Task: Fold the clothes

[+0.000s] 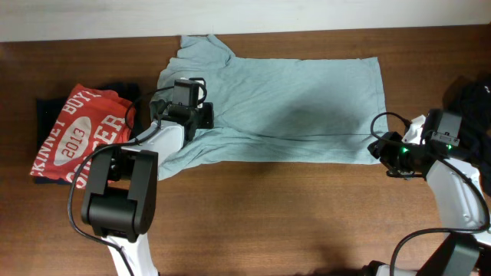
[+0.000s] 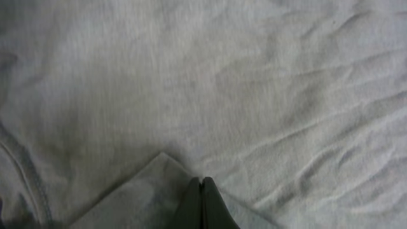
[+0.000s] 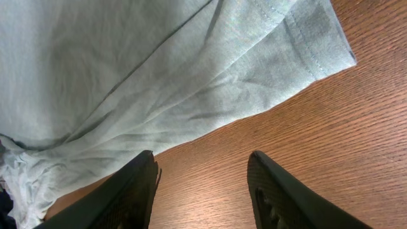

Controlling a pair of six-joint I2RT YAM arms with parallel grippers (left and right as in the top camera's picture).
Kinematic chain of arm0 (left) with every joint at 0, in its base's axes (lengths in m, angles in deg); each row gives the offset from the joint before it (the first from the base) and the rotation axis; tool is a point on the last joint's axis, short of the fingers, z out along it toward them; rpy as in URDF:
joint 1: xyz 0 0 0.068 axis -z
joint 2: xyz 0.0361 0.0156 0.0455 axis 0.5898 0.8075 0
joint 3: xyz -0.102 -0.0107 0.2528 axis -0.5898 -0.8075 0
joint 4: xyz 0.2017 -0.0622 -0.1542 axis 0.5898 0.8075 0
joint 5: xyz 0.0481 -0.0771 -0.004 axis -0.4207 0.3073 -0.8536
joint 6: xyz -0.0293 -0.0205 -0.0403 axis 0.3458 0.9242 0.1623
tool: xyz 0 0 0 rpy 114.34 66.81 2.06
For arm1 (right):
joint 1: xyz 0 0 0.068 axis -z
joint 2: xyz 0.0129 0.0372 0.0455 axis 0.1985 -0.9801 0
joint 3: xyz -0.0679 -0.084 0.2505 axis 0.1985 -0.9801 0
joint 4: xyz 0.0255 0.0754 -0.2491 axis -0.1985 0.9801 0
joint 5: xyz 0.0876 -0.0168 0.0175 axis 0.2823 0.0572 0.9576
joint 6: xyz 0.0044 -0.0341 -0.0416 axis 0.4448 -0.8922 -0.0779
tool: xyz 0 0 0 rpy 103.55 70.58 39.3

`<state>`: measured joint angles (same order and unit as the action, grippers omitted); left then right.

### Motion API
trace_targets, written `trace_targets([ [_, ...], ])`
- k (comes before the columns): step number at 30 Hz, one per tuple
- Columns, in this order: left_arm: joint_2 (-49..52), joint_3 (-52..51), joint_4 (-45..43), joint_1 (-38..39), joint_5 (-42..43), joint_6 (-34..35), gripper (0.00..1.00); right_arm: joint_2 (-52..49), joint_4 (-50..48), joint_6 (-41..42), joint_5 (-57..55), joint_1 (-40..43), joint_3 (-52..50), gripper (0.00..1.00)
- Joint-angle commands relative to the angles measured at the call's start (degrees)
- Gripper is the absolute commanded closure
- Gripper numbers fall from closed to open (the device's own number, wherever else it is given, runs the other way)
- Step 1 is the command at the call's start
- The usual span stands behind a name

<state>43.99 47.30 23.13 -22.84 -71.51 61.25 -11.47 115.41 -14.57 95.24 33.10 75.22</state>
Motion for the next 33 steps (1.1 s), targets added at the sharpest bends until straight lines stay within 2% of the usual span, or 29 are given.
trace_targets([
  [1, 0.72, 3.02, 2.73, -0.46, 0.72, -0.33, 1.0, 0.28, 0.09, -0.79, 0.5, -0.37, 0.63, 0.5],
  [3, 0.72, 4.76, 5.64, -0.46, -0.26, 0.02, 1.0, 0.28, 0.07, -0.79, 0.5, -0.37, 0.63, 0.5],
  [6, 0.72, 7.72, 11.43, -0.61, -3.85, 4.24, 1.0, 0.28, 0.04, -0.76, 0.5, -0.37, 0.63, 0.5],
  [15, 0.96, 8.61, 12.9, -0.85, -2.93, 10.36, 1.0, 0.28, 0.0, -0.79, 0.5, -0.37, 0.66, 0.5],
  [18, 0.96, 8.61, 12.61, -0.85, -2.95, 12.59, 0.87, 0.28, 0.02, -0.76, 0.5, -0.37, 0.63, 0.5],
  [19, 0.96, 8.61, 12.61, -0.85, -2.97, 13.7, 0.78, 0.28, 0.02, -0.79, 0.52, -0.37, 0.66, 0.5],
  [20, 0.96, 8.61, 12.63, -0.87, -2.95, 15.08, 0.75, 0.28, 0.04, -0.76, 0.5, -0.37, 0.63, 0.5],
  [23, 0.96, 8.61, 12.66, -0.9, -2.89, 18.05, 0.74, 0.28, 0.09, -0.76, 0.52, -0.37, 0.63, 0.5],
  [33, 4.07, 8.61, 11.96, -1.16, -1.99, 17.99, 0.74, 0.28, 0.24, -0.76, 0.52, -0.37, 0.63, 0.5],
])
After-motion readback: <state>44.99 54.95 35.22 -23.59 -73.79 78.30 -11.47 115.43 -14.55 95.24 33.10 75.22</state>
